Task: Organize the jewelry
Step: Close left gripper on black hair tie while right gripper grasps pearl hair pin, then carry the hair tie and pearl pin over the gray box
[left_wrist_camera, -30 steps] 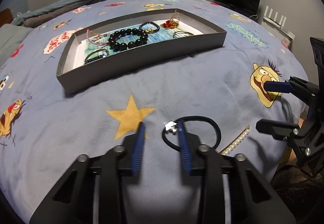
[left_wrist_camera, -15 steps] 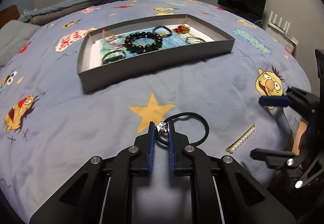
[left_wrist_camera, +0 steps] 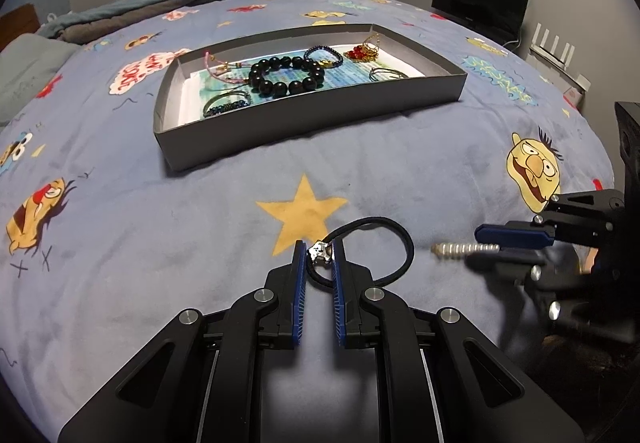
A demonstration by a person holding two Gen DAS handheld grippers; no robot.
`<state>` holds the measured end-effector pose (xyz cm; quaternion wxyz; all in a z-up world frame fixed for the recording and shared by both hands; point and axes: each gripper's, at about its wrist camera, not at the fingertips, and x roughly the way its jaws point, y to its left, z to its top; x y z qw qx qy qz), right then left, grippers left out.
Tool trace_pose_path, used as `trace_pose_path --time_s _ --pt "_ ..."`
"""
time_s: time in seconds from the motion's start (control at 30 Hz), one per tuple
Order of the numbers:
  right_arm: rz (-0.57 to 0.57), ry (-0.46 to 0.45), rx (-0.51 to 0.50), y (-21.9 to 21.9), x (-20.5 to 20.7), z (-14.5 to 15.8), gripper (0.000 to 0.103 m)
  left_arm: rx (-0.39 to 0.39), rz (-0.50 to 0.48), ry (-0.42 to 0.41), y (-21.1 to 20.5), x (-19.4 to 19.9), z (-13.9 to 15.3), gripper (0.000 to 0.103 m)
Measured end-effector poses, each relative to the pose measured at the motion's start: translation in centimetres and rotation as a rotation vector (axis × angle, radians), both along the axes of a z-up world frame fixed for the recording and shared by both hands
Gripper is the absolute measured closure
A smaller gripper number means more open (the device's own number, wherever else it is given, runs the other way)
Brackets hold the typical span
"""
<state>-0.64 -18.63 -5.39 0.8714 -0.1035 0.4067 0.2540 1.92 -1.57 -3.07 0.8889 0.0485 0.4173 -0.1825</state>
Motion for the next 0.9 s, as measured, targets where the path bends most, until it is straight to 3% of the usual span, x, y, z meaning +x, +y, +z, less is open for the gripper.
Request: trace_pose_path --time_s 0.17,0.23,0.57,0.9 --pt "-0.041 -0.006 0.065 -1.0 0.3 0.7 0.089 -0.003 0.001 0.001 0.1 0.0 0.0 0.09" --pt "-0.057 -0.016 0.078 -1.4 0.4 1.0 0.097 -0.006 -0.001 -0.003 0.1 0.0 0.2 0.09" --pt "-0.093 -0.03 0.105 -2.3 1.2 1.7 0.097 -0.02 -0.011 -0.023 0.4 0.0 1.0 0.09" --pt "-0.135 -0.102 0.119 -2.9 4.2 5.1 0.097 -0.053 -0.013 -0.126 1.0 1.3 5.4 0.09"
